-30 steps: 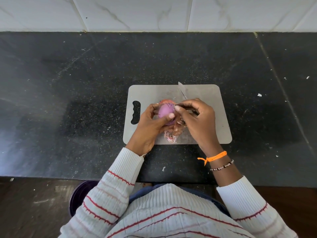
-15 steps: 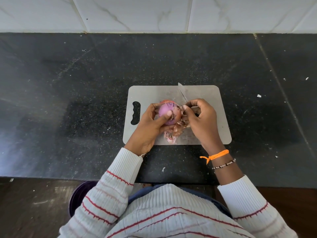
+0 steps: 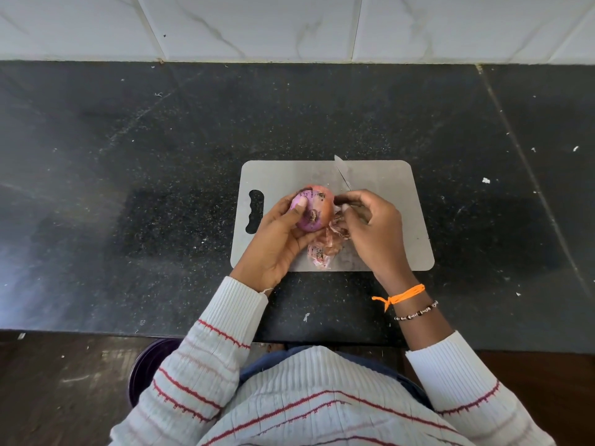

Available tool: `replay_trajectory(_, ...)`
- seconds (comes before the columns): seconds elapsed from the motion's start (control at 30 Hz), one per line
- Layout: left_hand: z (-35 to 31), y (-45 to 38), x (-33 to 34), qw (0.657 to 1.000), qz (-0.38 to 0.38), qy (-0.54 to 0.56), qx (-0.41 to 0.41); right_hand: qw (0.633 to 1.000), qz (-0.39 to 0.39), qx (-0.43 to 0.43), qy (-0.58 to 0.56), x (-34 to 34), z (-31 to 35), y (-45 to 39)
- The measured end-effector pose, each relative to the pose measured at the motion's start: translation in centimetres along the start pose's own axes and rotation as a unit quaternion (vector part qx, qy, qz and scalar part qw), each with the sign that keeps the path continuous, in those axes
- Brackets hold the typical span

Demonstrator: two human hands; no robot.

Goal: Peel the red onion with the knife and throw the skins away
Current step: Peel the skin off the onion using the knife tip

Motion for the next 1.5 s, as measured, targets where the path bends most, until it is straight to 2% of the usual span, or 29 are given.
replay_trajectory(0.1,0.0,0.0,0.0,1.0,0.004,0.009,-0.005,0.999,-0.01,-0.016,-0.032,0.3,1.3,-0.1)
replay_trajectory(0.47,0.0,0.0,0.3,1.0,0.004,-0.027,0.006,0.999,-0.038,-0.022,-0.022,0.0,1.6,-0.2)
replay_trajectory(0.83,0.5,-0.2,0.2,0.999,-0.008,-0.035,-0.004,0.999,-0.037,-0.028,-0.001,-0.2,0.8,-0.3)
replay_trajectory(1.03,0.4,-0.2,0.1,0.999,-0.016,-0.031,0.0,0.998,-0.034,-0.007,-0.042,-0.4,0.2,0.0)
replay_trajectory(1.23,0.0,0.1,0.4,0.995,-0.035,-0.086,0.031,0.999,-0.036,-0.014,-0.026,-0.4,0.6,0.0)
replay_trajectory(1.5,0.2,0.3,0.2,0.996,-0.034,-0.083,0.023,0.999,-0.039,-0.021,-0.023,-0.2,0.3,0.0)
Point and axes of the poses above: each hand's wrist, its own y-axis away from the middle knuckle, its own x-axis out of the palm, z = x × y, the point moved 9 cm from there along -y, towards the middle knuckle, and after that the axes turned 14 degrees about -x, right-handed, at the moved point
